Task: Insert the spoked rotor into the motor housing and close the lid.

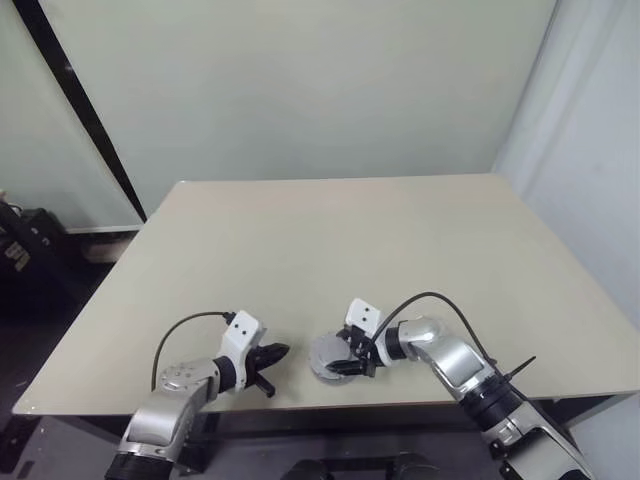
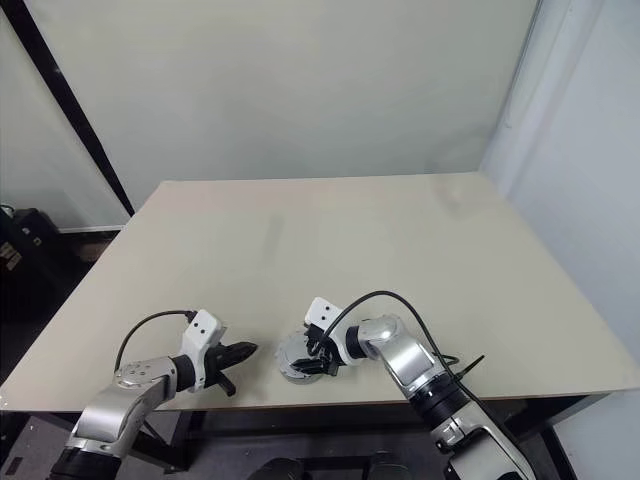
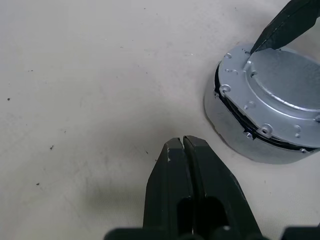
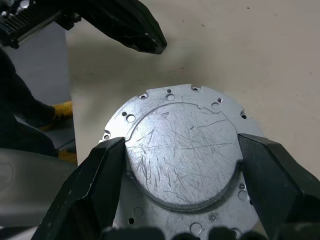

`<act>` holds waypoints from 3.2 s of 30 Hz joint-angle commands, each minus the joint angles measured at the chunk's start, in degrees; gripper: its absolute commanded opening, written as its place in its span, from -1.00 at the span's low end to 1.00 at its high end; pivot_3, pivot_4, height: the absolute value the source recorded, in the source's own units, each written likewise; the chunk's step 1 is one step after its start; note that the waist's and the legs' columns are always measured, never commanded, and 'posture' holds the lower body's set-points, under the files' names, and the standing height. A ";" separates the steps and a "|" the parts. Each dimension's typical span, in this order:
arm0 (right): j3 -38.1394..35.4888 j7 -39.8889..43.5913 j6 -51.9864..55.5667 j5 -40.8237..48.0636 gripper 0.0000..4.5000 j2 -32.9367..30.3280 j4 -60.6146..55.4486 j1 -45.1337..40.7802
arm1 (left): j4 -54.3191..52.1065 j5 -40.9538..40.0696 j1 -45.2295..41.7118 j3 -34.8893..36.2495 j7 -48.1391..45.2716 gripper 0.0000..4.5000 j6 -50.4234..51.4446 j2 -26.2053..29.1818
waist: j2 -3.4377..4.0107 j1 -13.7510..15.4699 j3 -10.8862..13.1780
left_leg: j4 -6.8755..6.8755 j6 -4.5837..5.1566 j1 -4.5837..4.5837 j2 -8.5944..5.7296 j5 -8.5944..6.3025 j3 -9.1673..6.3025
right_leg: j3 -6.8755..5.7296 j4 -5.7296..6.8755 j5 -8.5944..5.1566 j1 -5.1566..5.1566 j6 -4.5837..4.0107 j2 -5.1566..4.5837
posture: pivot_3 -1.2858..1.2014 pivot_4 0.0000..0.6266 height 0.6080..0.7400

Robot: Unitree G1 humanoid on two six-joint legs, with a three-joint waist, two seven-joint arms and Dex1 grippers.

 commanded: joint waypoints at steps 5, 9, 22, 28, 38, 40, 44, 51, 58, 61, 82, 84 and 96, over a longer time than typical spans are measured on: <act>0.95 -2.14 1.27 -2.05 0.47 0.04 -3.67 -0.10 | -2.12 -0.49 -0.50 -0.30 0.19 -1.00 -0.06 -0.19 | 0.00 0.02 0.00 | 0.01 0.00 0.00 0.00 0.00 0.00 | 0.00 0.00 0.00 0.01 0.00 0.00 | 0.03 -1.00 1.00; 2.02 -2.25 1.29 -3.32 0.47 -0.74 -3.88 -0.10 | -2.05 -0.60 -0.44 -0.42 0.38 -1.00 -0.16 -0.29 | 0.00 0.02 0.00 | 0.01 0.00 0.01 0.00 0.00 0.01 | 0.00 0.00 0.00 0.02 0.00 -0.01 | 0.03 -1.00 1.00; 3.30 -1.54 1.43 -4.64 0.47 -2.15 -4.14 -0.12 | -1.72 -0.66 -0.45 -0.83 0.42 -1.00 -0.48 -0.89 | 0.00 0.05 -0.01 | 0.01 0.00 0.02 0.00 0.00 0.00 | 0.00 -0.01 0.00 0.04 0.00 -0.03 | 0.03 -1.00 1.00; 3.31 -2.27 2.54 -4.69 0.47 -1.69 -4.36 0.08 | -1.89 -0.26 -0.49 -2.63 -0.08 -1.00 -0.75 -1.65 | 0.01 0.06 -0.01 | 0.01 0.00 0.03 0.00 0.00 0.00 | 0.00 -0.01 0.00 0.06 0.00 -0.03 | 0.03 -1.00 1.00; 3.70 -2.35 3.87 -4.73 0.47 -1.89 -4.78 0.16 | 0.91 1.95 -1.63 -8.22 -0.29 -1.00 -1.63 -4.57 | 0.10 0.24 -0.07 | 0.02 0.00 0.05 0.00 0.00 0.00 | 0.01 -0.01 0.00 0.10 0.00 -0.05 | 0.03 -1.00 1.00; 3.77 -2.32 4.03 -4.77 0.47 -1.96 -4.86 0.12 | 1.98 2.89 -1.91 -8.97 -0.23 -1.00 -1.64 -4.73 | 0.11 0.25 -0.09 | 0.06 0.01 0.05 -0.05 0.00 -0.01 | 0.00 -0.01 0.00 0.13 0.01 -0.04 | 0.03 -1.00 1.00; 3.78 -2.34 4.38 -4.77 0.47 -2.12 -5.26 0.17 | 2.77 3.06 -2.06 -9.15 -0.53 -1.00 -2.57 -5.47 | 0.13 0.40 -0.10 | 0.09 0.01 0.04 -0.07 0.00 -0.02 | 0.01 -0.01 -0.01 0.14 0.01 -0.06 | 0.03 -1.00 1.00; 3.93 -2.44 4.50 -4.81 0.47 -2.33 -5.36 0.14 | 2.89 0.15 -3.03 -3.34 1.53 -1.00 -2.26 -7.59 | 0.15 0.68 -0.11 | 0.22 0.01 0.02 -0.02 0.00 -0.06 | -0.01 -0.01 -0.01 0.16 0.01 -0.06 | 0.03 -1.00 1.00; 4.12 -2.52 4.57 -4.78 0.47 -2.36 -5.27 0.03 | 1.67 -2.43 -3.43 -1.60 -0.32 -1.00 -1.94 -7.21 | 0.14 0.58 -0.12 | 0.21 0.01 0.03 -0.03 -0.01 -0.03 | -0.01 0.00 -0.01 0.16 0.01 -0.04 | 0.03 -1.00 1.00; 4.12 -2.54 4.73 -4.77 0.47 -2.39 -5.37 0.10 | 1.16 -2.73 -2.95 -3.10 -1.53 -1.00 -1.25 -7.12 | 0.13 0.58 -0.12 | 0.19 0.01 0.01 -0.03 -0.01 -0.03 | -0.01 -0.01 -0.01 0.15 0.01 -0.04 | 0.03 -1.00 1.00; 0.14 -1.61 4.61 0.00 0.99 -0.99 -8.60 0.01 | 5.59 2.02 -1.95 -7.78 0.30 -1.00 -1.78 -5.35 | 0.34 0.61 -0.41 | 0.21 0.01 0.07 -0.03 -0.01 -0.02 | 0.00 -0.02 -0.02 0.20 0.01 -0.05 | 0.03 -1.00 1.00; -2.98 -2.59 7.69 2.23 0.99 -0.23 -11.22 -0.54 | 5.51 2.28 -1.99 -7.96 0.29 -1.00 -1.78 -5.32 | 0.35 0.60 -0.40 | 0.21 0.01 0.06 -0.01 -0.01 -0.03 | 0.00 -0.01 -0.02 0.21 0.01 -0.04 | 0.03 -1.00 1.00; -19.93 -10.12 35.61 13.13 0.99 -0.10 -15.10 -0.22 | 4.95 2.45 -2.08 -8.89 0.13 -1.00 -1.72 -5.17 | 0.36 0.68 -0.41 | 0.20 0.01 0.00 0.02 -0.02 -0.05 | 0.00 -0.01 -0.02 0.16 0.01 -0.07 | 0.03 -1.00 1.00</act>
